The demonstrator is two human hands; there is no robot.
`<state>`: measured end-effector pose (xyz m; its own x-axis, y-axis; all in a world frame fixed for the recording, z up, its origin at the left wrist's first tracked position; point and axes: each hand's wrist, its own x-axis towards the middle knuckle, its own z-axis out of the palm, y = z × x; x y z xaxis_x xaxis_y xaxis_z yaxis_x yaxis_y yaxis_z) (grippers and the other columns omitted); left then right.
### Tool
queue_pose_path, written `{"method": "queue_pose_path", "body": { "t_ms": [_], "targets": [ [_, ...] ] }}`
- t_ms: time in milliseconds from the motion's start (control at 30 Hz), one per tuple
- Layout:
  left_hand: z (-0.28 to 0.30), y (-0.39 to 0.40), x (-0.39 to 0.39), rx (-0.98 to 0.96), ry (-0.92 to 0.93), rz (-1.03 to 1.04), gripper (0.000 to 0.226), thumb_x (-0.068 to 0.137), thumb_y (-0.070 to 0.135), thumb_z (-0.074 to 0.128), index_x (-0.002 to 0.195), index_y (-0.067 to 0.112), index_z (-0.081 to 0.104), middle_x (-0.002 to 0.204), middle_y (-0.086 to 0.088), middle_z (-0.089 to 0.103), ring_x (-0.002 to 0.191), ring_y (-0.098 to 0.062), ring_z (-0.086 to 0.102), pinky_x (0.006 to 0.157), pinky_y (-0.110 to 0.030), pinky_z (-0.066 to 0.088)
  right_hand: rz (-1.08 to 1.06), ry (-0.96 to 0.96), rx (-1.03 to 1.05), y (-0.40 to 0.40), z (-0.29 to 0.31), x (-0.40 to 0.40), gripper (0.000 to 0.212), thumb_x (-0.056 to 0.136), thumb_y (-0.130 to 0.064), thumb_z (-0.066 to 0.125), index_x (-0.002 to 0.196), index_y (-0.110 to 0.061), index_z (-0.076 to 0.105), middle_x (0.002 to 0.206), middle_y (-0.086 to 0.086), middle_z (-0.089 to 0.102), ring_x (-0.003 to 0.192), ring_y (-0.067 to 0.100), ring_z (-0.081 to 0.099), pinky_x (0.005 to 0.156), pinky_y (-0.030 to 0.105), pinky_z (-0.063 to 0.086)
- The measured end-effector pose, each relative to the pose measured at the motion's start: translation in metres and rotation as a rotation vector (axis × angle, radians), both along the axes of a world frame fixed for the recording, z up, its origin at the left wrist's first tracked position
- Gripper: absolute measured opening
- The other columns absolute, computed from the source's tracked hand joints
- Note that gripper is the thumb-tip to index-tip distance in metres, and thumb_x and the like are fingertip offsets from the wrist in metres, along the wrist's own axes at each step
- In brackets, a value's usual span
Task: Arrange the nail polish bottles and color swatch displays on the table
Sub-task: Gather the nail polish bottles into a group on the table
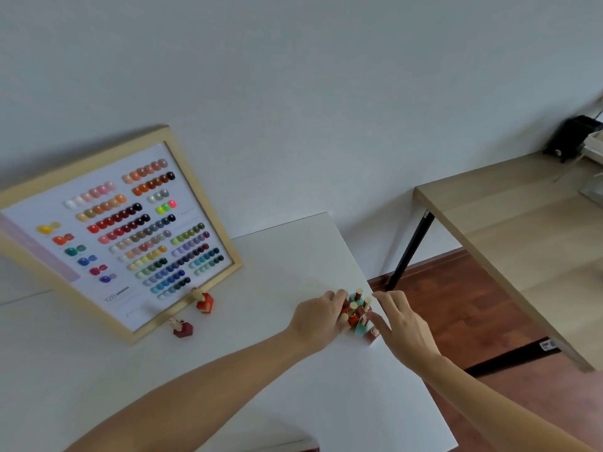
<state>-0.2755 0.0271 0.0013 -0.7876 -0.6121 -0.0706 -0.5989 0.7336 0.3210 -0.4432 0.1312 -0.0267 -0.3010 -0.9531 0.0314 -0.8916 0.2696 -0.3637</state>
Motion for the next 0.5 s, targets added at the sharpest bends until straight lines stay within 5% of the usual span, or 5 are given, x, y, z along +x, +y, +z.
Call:
{"method": "queue_pose_path", "body": {
  "t_ms": [233, 500],
  "targets": [
    [0.013, -0.031, 0.092, -0.099, 0.021, 0.115, 0.047, 0.091, 0.039, 0.055, 0.131, 0.019, 0.041, 0.114, -0.002, 0.061, 0.095, -0.020, 0.062, 0.073, -0.033, 0.055, 0.212, -0.011, -0.207, -0.056, 0.020, 0.035, 0.029, 0.088, -0.028, 0.062, 0.114, -0.015, 0.059, 0.110, 0.006, 0.056, 0.075, 0.020, 0.061, 0.061, 0.032, 0.055],
    [0.006, -0.058, 0.215, -0.166, -0.047, 0.415, 0.043, 0.089, 0.031, 0.059, 0.127, 0.021, 0.042, 0.127, 0.000, 0.047, 0.116, -0.018, 0.051, 0.083, -0.028, 0.051, 0.532, -0.071, -0.109, -0.136, 0.019, 0.136, 0.028, 0.091, -0.021, 0.059, 0.118, -0.014, 0.056, 0.117, 0.007, 0.056, 0.099, 0.024, 0.061, 0.083, 0.032, 0.054]
  ]
}}
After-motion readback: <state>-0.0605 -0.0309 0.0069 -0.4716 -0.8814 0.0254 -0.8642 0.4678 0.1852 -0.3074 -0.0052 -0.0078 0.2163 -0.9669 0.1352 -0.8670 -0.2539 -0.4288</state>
